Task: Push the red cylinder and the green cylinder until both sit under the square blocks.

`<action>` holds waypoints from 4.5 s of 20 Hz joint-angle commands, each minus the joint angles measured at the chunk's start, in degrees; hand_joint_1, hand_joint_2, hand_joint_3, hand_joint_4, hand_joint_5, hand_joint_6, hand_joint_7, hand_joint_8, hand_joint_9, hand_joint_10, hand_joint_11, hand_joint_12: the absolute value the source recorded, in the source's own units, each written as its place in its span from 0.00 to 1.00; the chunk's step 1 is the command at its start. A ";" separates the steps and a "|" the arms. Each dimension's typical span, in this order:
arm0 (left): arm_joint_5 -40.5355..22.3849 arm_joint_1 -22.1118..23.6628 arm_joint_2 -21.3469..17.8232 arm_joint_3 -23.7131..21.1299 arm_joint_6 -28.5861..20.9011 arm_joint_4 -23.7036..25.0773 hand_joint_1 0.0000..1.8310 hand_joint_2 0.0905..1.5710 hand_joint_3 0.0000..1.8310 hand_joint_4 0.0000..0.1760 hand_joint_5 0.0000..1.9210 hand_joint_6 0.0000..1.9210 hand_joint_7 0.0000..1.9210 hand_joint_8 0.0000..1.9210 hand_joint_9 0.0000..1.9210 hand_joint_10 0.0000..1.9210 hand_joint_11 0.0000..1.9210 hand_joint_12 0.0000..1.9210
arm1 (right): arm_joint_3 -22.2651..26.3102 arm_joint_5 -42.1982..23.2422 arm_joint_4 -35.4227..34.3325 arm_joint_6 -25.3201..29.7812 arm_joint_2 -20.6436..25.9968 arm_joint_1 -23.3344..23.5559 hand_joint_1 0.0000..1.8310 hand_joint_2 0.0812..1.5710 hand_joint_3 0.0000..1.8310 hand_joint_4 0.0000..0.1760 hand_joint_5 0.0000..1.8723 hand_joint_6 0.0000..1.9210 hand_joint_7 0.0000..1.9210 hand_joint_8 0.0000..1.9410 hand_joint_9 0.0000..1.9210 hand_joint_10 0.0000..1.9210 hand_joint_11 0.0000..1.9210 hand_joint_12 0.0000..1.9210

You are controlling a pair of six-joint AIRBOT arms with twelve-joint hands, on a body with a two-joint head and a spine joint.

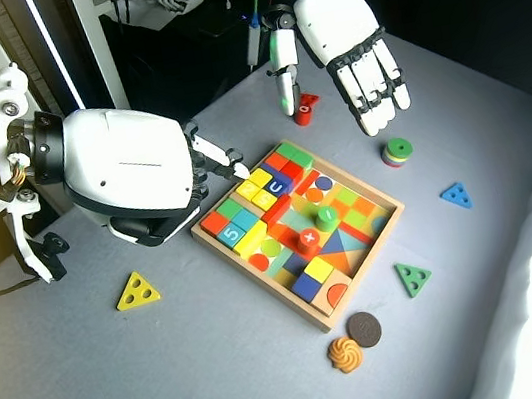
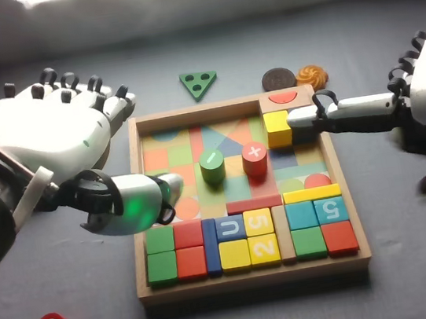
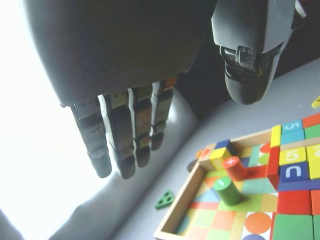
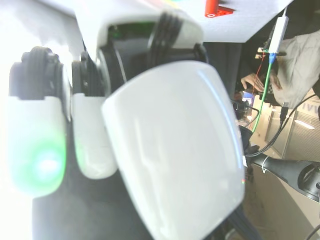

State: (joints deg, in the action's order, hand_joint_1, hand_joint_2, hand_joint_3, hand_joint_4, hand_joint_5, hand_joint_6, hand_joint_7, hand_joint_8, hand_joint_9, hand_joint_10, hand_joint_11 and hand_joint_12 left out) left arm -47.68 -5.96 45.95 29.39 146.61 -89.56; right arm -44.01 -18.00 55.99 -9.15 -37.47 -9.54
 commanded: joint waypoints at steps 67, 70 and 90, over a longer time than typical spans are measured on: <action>-3.05 3.67 -0.61 -0.34 0.54 1.60 0.00 0.82 0.00 0.00 0.00 0.00 0.00 0.00 0.00 0.00 0.00 0.06 | -32.49 -0.60 64.99 52.70 -31.40 4.87 1.00 0.51 0.43 0.00 0.00 0.00 0.92 1.00 1.00 1.00 1.00 1.00; -3.24 3.73 -0.60 -0.25 0.64 1.78 0.00 0.82 0.00 0.00 0.00 0.00 0.00 0.00 0.00 0.00 0.00 0.05 | -32.49 -0.57 64.99 52.69 -31.38 4.81 1.00 0.51 0.42 0.00 0.00 0.00 0.90 1.00 0.99 1.00 1.00 1.00; -3.38 4.02 -0.62 -0.35 1.03 1.41 0.00 0.81 0.00 0.00 0.00 0.00 0.00 0.00 0.00 0.00 0.00 0.06 | -25.40 -3.78 64.94 53.44 -21.32 1.78 1.00 0.55 0.36 0.00 0.06 0.00 0.88 1.00 0.97 1.00 1.00 1.00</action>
State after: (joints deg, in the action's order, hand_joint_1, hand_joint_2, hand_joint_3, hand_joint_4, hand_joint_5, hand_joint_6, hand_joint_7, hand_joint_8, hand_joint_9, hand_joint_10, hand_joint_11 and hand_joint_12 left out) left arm -49.58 -2.55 45.95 29.17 147.41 -92.27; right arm -69.36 -22.46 121.36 44.38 -59.29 -7.70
